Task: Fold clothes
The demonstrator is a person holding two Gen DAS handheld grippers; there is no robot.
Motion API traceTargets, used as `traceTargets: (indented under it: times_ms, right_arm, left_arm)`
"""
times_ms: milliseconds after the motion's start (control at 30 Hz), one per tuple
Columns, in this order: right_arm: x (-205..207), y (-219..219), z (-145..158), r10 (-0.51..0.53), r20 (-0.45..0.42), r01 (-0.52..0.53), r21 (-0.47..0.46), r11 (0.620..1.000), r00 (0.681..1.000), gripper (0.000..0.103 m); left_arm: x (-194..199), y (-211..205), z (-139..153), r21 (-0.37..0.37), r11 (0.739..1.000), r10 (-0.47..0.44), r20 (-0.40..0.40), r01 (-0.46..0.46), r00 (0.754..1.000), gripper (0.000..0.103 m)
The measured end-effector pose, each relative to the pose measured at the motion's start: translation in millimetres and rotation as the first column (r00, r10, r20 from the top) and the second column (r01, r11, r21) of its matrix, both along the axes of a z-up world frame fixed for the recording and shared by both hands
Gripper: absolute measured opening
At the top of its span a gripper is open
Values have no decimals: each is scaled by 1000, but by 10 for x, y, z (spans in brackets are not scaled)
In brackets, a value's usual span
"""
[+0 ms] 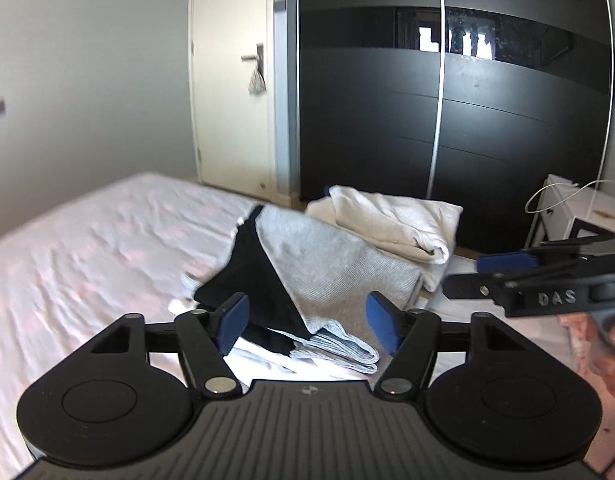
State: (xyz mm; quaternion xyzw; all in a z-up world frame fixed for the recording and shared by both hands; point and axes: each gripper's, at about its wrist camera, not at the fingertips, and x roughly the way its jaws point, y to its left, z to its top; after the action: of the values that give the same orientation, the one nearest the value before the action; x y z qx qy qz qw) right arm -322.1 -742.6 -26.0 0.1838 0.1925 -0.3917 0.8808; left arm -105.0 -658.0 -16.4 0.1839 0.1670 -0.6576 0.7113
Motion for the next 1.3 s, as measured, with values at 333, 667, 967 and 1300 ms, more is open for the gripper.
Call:
traceTargets:
  times_ms: [333,667,967,1300]
  right_arm:
    - [-148,736,48,-18,-37,14,-100,995,999,76]
    - [-440,1031,-82,-12,-34,8,-102,995,999,76]
    - [-427,1200,-45,34,-52,-41,-134,990,998,78]
    - [-340,1273,-82,62,-73,-71,-142,987,995,79]
  left_arm:
    - [-274,428,-8,-74,995,67,-27,-69,997,76]
    - [-518,717,-128,-51,989,142,23,-141,990,76]
    - [-601,911,-168,-22,986,163,-36,-164,986,77]
    - [-563,917,-194,-25,981,192,-51,-194,980,77]
